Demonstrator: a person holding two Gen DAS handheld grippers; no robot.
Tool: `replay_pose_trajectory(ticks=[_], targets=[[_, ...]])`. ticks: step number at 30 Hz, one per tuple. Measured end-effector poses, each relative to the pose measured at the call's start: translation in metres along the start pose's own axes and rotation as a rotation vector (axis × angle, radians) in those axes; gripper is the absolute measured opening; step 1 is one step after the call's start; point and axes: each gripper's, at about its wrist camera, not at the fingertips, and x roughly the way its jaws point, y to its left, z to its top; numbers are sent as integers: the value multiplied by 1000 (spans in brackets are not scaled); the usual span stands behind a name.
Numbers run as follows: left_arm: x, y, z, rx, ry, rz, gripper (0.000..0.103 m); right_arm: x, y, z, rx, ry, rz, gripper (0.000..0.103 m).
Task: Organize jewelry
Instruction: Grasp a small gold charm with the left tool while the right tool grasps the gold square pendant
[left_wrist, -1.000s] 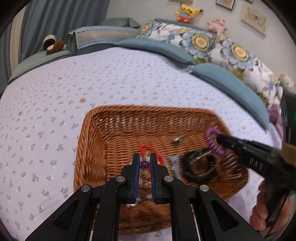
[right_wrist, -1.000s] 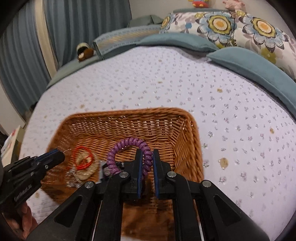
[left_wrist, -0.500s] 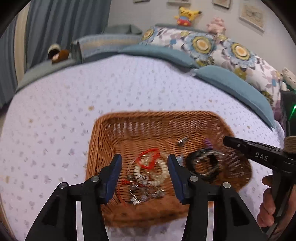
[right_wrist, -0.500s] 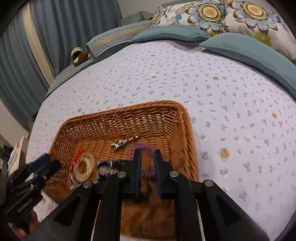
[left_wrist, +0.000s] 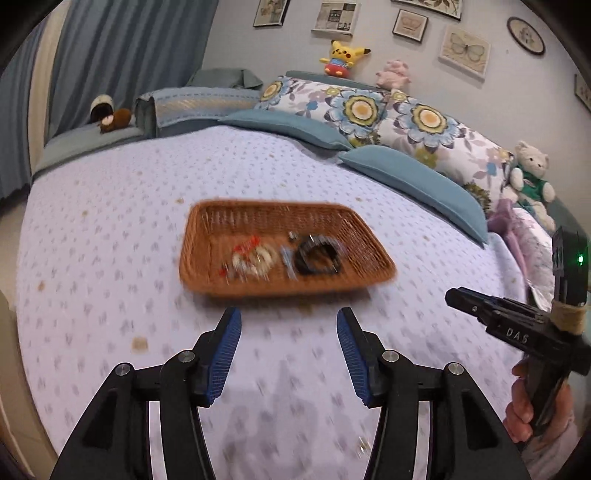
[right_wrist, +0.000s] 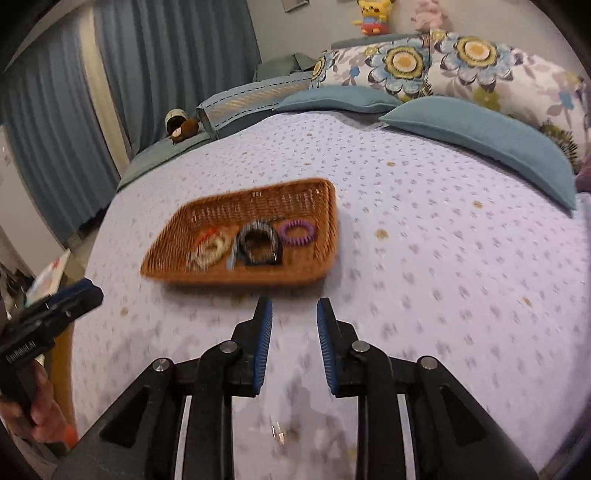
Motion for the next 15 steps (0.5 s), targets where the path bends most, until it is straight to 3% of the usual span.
replay_pose_trajectory(ticks=[9, 15], targets=[[8, -23, -82, -21, 151, -84, 55, 0, 4, -77, 54, 77, 18, 27], [28, -40, -104, 46, 222, -111, 55, 19, 0, -100, 70, 149, 21, 27]])
